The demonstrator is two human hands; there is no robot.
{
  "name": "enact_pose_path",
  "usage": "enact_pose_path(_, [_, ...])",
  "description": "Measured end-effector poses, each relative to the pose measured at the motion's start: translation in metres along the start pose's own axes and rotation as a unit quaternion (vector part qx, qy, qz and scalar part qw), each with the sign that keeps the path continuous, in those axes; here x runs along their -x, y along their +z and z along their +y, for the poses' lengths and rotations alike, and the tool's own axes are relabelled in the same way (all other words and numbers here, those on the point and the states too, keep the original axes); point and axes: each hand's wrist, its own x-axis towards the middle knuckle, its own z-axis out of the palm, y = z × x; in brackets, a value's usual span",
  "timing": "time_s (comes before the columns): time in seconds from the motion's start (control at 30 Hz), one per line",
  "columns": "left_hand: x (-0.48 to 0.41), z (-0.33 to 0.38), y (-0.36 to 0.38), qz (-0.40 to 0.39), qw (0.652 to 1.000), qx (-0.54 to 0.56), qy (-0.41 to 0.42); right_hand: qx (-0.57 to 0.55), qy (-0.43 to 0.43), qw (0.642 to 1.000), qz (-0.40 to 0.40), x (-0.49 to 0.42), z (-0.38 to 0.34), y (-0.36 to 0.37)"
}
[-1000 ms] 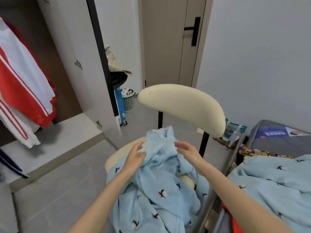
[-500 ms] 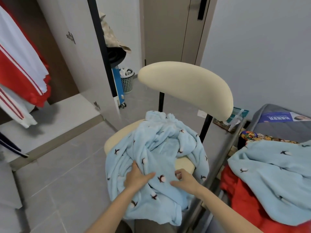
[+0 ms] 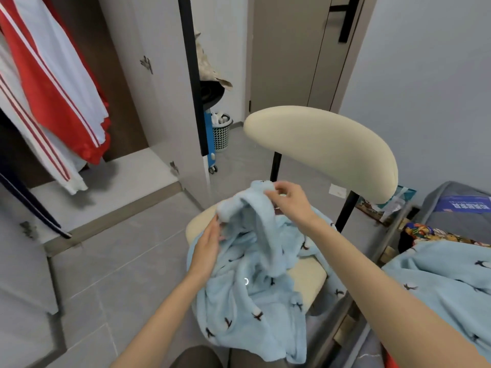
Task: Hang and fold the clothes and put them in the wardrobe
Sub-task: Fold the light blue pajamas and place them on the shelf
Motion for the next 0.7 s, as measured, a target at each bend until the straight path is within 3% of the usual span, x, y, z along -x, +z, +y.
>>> enact_pose_path(0.07, [0.001,0.001,-0.009,-0.009,1.000,-0.022,0.009,-0.096,0.025,0.995,0.026,-0.015,-0.011,0.014])
enact_pose_path(0.13, [0.006,-0.002,-0.017,-0.010,0.998,-0.069,0.009,-0.120,0.053,0.991,0.015,-0.014,-0.004,0.024])
enact_pose_path(0.3, [0.028,-0.027,-0.017,-0.056,0.978,-0.196,-0.041,0.056,0.093,0.993,-0.051,0.030,0.061,0.024])
enact_pose_path(0.43, [0.049,-0.044,0.004,-0.166,0.953,-0.239,-0.079,0.170,0.250,0.952,-0.052,0.070,0.123,0.013])
enact_pose_path(0.57, [0.063,-0.068,0.027,-0.195,0.918,-0.334,-0.086,0.144,0.361,0.917,-0.088,0.101,0.161,0.020])
enact_pose_path(0.7, [0.063,-0.082,0.027,-0.148,0.923,-0.348,-0.073,0.154,0.283,0.943,-0.086,0.109,0.166,0.021])
